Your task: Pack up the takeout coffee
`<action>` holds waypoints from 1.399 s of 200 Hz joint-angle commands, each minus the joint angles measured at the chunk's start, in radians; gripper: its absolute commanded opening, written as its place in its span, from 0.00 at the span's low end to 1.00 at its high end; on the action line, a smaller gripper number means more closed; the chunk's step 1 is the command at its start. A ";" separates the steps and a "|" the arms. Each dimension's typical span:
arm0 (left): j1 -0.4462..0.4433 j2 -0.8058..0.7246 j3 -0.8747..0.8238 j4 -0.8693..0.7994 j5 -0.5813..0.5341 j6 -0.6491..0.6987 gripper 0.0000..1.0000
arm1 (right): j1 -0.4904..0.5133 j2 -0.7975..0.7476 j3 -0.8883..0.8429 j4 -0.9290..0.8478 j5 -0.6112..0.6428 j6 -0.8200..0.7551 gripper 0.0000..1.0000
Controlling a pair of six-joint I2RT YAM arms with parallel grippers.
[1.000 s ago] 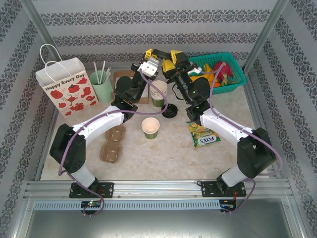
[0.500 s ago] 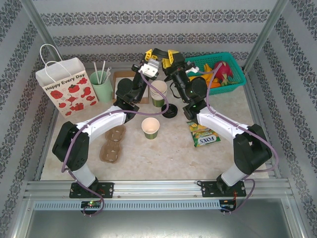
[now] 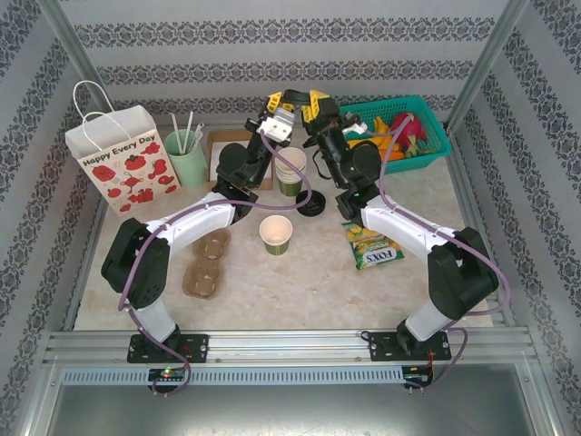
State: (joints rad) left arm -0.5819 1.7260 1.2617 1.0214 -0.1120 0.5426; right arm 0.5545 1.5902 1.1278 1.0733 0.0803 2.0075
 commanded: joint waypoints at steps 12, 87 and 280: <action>0.028 -0.065 -0.062 -0.091 0.073 -0.157 0.62 | -0.049 -0.054 -0.039 0.048 -0.062 -0.095 0.00; 0.064 -0.257 -0.212 -0.409 0.180 -0.639 0.99 | -0.234 -0.169 -0.347 -0.010 -0.296 -0.594 0.00; 0.204 -0.130 0.192 -1.079 1.109 -0.757 0.72 | -0.320 -0.253 -0.102 -0.562 -1.181 -1.236 0.00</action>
State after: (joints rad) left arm -0.3904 1.5654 1.3884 0.0502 0.9260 -0.2970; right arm 0.2245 1.3552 0.9943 0.4965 -1.0321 0.7811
